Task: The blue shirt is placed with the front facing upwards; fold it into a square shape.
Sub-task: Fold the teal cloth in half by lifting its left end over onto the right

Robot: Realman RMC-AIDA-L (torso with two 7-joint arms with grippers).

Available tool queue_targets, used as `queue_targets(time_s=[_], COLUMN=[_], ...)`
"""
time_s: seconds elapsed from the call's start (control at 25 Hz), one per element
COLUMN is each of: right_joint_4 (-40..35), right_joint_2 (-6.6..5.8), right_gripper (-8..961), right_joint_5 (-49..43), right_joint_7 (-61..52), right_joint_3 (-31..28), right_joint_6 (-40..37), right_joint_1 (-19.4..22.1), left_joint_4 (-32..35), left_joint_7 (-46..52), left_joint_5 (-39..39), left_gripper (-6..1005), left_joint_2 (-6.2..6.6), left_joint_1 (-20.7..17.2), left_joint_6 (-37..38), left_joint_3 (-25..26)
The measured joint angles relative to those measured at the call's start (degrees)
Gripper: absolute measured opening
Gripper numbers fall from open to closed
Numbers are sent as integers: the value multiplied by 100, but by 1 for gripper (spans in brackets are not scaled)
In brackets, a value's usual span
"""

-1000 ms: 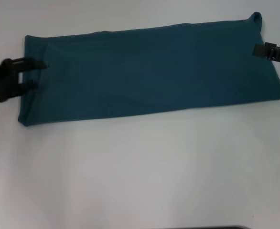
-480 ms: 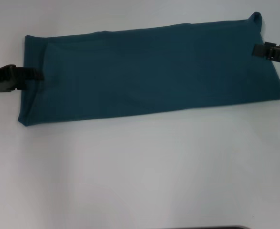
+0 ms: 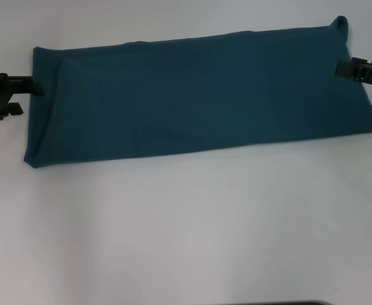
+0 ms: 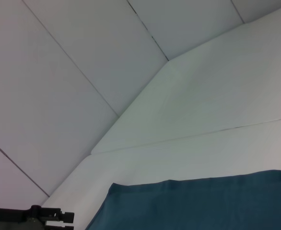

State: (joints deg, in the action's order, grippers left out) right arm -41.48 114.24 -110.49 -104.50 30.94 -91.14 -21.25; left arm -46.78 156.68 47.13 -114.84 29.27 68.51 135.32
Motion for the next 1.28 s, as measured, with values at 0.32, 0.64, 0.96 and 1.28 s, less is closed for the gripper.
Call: queue_targets(time_s=[0.32,0.64,0.96,1.28], right_joint_4=[0,0,47,52], right_joint_2=[-3,-7,-11,-9], right_gripper=[837,835,833,831], right_joint_5=[0,-10,-10,-7], right_joint_7=[-18,-4,1,1], right_joint_3=[-78,-112,-115,-125], right_joint_6=[-29,-34,-21,-30], right_joint_1=[33,33,36,42], left_joint_4=[18,24,-12,28], left_joint_7=[467,589,549,549], left_joint_5=[-26,-148,-303,-378], left_gripper=[702,702,703,703], left_joint_2=[-55,-139,-153,-168], left_joint_1=[-17,-18,11,51], left_joint_6=[-52,-178,-234,-86], left_joint_3=[-2,-7,-39,-68])
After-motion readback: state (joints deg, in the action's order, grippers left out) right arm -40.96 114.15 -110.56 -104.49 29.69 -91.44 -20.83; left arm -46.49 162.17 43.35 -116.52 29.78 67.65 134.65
